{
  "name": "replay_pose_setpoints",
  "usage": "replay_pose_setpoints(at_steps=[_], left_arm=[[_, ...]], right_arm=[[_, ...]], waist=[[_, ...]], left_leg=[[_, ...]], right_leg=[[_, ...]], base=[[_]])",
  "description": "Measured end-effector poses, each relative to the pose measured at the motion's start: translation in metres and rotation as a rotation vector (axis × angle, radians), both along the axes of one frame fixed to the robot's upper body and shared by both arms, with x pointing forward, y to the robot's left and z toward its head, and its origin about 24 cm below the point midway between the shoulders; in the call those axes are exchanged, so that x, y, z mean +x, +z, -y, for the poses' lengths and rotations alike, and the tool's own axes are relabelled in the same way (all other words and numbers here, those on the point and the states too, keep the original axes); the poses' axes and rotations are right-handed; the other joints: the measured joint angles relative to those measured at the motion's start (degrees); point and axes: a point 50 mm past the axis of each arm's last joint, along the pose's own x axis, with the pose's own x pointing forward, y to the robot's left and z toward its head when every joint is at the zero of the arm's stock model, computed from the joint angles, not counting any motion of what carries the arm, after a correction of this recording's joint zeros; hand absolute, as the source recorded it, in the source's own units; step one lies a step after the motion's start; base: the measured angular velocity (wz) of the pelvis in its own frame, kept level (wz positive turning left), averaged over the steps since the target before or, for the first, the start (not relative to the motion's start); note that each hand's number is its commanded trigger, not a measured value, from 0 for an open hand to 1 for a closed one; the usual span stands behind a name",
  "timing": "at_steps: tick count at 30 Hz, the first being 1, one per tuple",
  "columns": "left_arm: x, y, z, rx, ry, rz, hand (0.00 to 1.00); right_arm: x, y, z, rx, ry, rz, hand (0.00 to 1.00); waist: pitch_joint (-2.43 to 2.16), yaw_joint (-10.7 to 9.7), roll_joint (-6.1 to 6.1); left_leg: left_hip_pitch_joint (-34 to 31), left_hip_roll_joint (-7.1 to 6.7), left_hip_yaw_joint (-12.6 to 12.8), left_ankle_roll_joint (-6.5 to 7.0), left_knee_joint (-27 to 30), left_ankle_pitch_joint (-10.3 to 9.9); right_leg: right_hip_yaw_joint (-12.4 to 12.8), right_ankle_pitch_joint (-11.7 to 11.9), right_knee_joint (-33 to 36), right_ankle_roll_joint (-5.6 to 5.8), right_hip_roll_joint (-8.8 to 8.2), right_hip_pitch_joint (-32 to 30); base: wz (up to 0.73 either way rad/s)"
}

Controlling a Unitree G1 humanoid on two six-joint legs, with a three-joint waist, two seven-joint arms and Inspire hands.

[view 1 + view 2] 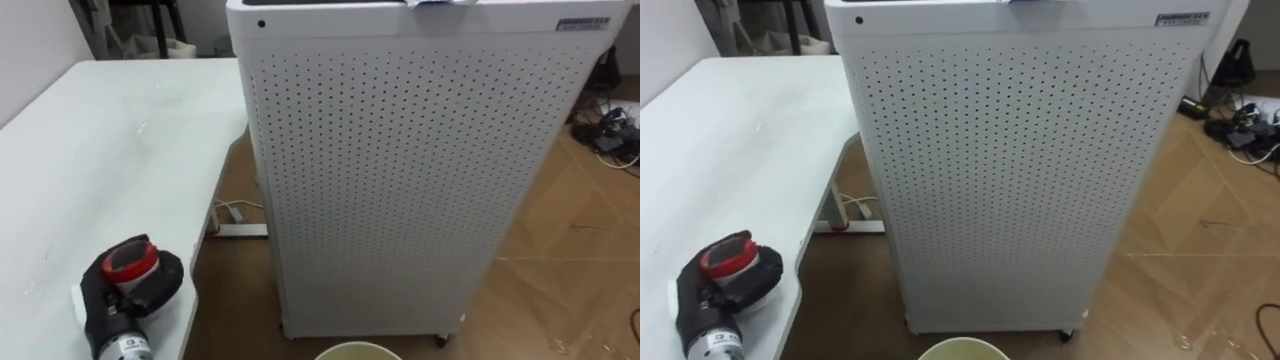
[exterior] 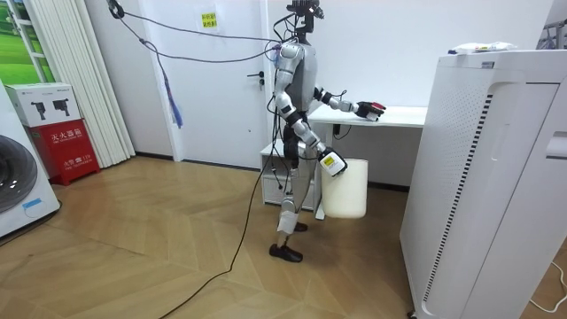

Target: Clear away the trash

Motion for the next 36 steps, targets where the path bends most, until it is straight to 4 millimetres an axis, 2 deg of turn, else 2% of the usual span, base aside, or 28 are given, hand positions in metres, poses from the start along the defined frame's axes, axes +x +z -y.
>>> replay_pose_setpoints(at_steps=[6, 8, 10, 16, 19, 21, 27, 30, 35, 36], left_arm=[[0.007, 0.006, 0.009, 0.028, -0.079, 0.026, 1.00], [0.011, 0.016, 0.015, 0.039, -0.121, 0.065, 1.00], [0.018, 0.037, 0.030, 0.024, -0.192, 0.164, 1.00], [0.021, 0.063, 0.065, 0.007, -0.384, 0.283, 1.00], [0.018, 0.086, 0.088, 0.008, -0.552, 0.388, 1.00], [0.017, 0.090, 0.095, 0.001, -0.614, 0.410, 1.00], [0.014, 0.086, 0.106, -0.005, -0.747, 0.394, 1.00], [0.012, 0.083, 0.115, -0.004, -0.828, 0.384, 1.00], [0.003, 0.074, 0.125, -0.008, -0.954, 0.343, 1.00], [-0.001, 0.068, 0.126, -0.016, -0.981, 0.316, 0.83]], right_arm=[[0.001, 0.000, -0.001, -0.002, 0.000, 0.001, 1.00], [0.003, 0.001, -0.001, -0.006, 0.006, 0.007, 1.00], [0.009, 0.003, -0.001, -0.009, 0.008, 0.024, 1.00], [0.024, 0.009, -0.005, -0.019, 0.014, 0.064, 1.00], [0.036, 0.014, -0.007, -0.018, 0.020, 0.096, 1.00], [0.042, 0.017, -0.008, -0.020, 0.021, 0.116, 1.00], [0.062, 0.028, -0.009, -0.029, 0.020, 0.174, 1.00], [0.064, 0.029, -0.009, -0.031, -0.002, 0.181, 1.00], [0.067, 0.031, -0.009, -0.047, -0.010, 0.191, 1.00], [0.068, 0.031, -0.009, -0.049, -0.010, 0.195, 1.00]], waist=[[0.19, 0.2, -0.25], [0.18, 0.2, -0.26], [0.24, 0.6, -0.37], [0.31, 1.3, -0.61], [0.27, 1.9, -0.56], [0.26, 1.9, -0.54], [0.25, 2.5, -0.57], [0.25, 3.3, -0.59], [0.24, 3.2, -0.59], [0.22, 3.2, -0.61]], left_leg=[[-0.2, 0.02, 0.4, 0.00, 0.0, 0.0], [-1.2, 0.00, 0.3, 0.00, 0.0, 0.0], [-2.4, 0.00, 0.1, 0.02, 0.0, 0.0], [-3.1, 0.08, 0.1, 0.02, 0.3, 0.0], [-3.9, 0.10, 0.2, 0.01, 0.3, 0.0], [-3.9, 0.18, 0.2, 0.00, 0.3, 0.0], [-2.8, 0.29, 0.1, 0.00, 0.1, 0.0], [-2.3, 0.31, -0.1, 0.00, -0.1, 0.0], [-1.4, 0.42, -0.7, 0.00, -0.7, 0.0], [-1.4, 0.45, -0.7, 0.00, -0.7, 0.0]], right_leg=[[-0.1, 0.0, 0.0, 0.00, 0.03, -0.5], [-0.4, 0.0, 0.1, 0.00, -0.01, -1.3], [-0.7, 0.0, 0.7, 0.00, -0.14, -2.7], [-1.3, 0.0, 1.0, 0.00, -0.15, -3.3], [-1.3, 0.0, 1.1, -0.01, -0.12, -4.2], [-1.4, 0.0, 1.1, -0.01, -0.08, -4.3], [-1.2, 0.0, 1.0, -0.01, 0.08, -3.8], [-1.4, 0.0, 1.1, -0.01, 0.13, -3.5], [-1.6, 0.0, 1.6, 0.00, 0.28, -3.8], [-1.7, 0.0, 2.0, -0.01, 0.29, -3.8]], base=[[-0.03], [0.04], [0.05], [0.00], [0.00], [0.00], [-0.09], [-0.08], [-0.06], [-0.18]])
